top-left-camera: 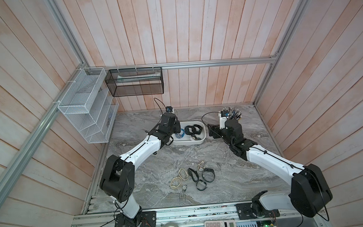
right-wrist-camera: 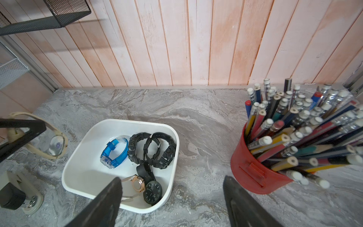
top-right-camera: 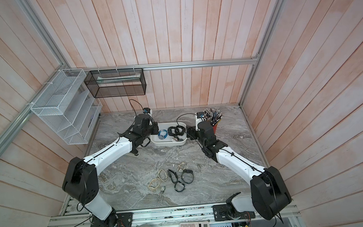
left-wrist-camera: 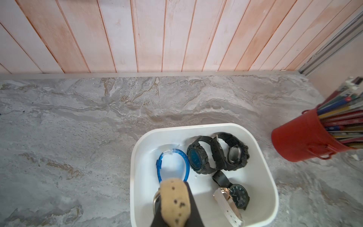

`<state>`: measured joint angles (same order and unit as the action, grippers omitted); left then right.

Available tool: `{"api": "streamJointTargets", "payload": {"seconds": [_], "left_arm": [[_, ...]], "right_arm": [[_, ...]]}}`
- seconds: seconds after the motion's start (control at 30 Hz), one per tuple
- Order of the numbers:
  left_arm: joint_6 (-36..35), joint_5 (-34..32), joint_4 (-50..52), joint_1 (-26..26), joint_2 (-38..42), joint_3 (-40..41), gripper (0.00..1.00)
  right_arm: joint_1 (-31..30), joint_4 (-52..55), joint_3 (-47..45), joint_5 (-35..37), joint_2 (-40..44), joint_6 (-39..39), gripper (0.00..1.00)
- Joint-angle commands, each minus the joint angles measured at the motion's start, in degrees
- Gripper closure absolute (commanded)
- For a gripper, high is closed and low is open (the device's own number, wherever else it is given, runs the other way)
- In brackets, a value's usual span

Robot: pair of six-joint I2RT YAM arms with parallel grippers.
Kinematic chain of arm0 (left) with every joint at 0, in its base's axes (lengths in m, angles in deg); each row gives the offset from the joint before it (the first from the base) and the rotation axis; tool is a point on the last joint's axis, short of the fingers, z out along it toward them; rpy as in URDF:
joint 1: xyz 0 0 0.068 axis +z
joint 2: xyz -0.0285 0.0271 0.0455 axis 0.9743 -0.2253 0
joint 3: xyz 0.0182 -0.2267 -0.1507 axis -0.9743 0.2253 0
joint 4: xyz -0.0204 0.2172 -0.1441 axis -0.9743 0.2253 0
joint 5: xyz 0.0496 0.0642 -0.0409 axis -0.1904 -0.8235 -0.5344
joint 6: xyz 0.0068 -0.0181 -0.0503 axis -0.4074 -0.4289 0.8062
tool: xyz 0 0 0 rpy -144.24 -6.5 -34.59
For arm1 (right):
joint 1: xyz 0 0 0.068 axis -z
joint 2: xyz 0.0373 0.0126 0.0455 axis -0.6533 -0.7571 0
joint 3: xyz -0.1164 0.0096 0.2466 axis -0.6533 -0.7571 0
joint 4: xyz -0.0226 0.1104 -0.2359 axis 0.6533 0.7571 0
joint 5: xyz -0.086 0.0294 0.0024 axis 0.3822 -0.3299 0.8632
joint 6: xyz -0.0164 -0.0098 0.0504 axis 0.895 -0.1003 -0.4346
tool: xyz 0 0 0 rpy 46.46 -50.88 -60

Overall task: Put the watch into the storage box
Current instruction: Place the watch in the storage box.

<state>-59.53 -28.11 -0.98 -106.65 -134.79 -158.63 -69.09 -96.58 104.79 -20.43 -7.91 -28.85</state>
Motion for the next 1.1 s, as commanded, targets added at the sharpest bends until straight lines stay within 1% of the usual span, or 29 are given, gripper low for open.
{"api": "streamJointTargets", "payload": {"seconds": [0.0, 0.2, 0.4, 0.63, 0.7, 0.77, 0.9, 1.0, 1.07], "left_arm": [[-3.2, -2.5, -0.7, 0.6, -3.7, -4.3, 0.91], [-4.2, -2.6, 0.4, 1.8, -10.8, -9.8, 0.91], [-3.6, -0.6, 0.1, 3.8, -14.9, -11.0, 0.91], [-3.4, 0.3, 0.4, 4.1, -18.4, -12.0, 0.91], [-3.4, 0.2, 0.6, 4.1, -19.2, -12.3, 0.89], [-3.3, 0.6, 0.7, 4.2, -19.9, -12.6, 0.86], [-2.7, 1.2, 1.9, 4.1, -20.9, -13.4, 0.76], [-2.3, 2.2, 1.5, 4.1, -19.9, -12.8, 0.63], [-1.7, 3.0, 1.8, 4.1, -18.4, -12.3, 0.50]], "right_arm": [[0.4, -0.2, 0.3, -1.7, 0.3, 0.0, 0.17], [0.5, -0.9, -1.4, -1.5, 1.5, -0.8, 0.15], [0.5, -0.6, -1.7, -0.8, 2.6, -0.7, 0.13], [0.6, -0.8, -2.5, -1.0, 3.0, -1.0, 0.11], [0.5, -0.7, -2.4, -1.2, 3.0, -1.1, 0.11], [0.6, -0.9, -2.3, -1.3, 2.7, -1.1, 0.11], [0.6, -0.3, -1.8, -1.2, 2.6, -0.9, 0.11], [0.6, -0.8, -2.4, -0.9, 2.9, -0.8, 0.11], [0.6, -0.6, -2.1, -1.0, 2.7, -0.9, 0.11]]}}
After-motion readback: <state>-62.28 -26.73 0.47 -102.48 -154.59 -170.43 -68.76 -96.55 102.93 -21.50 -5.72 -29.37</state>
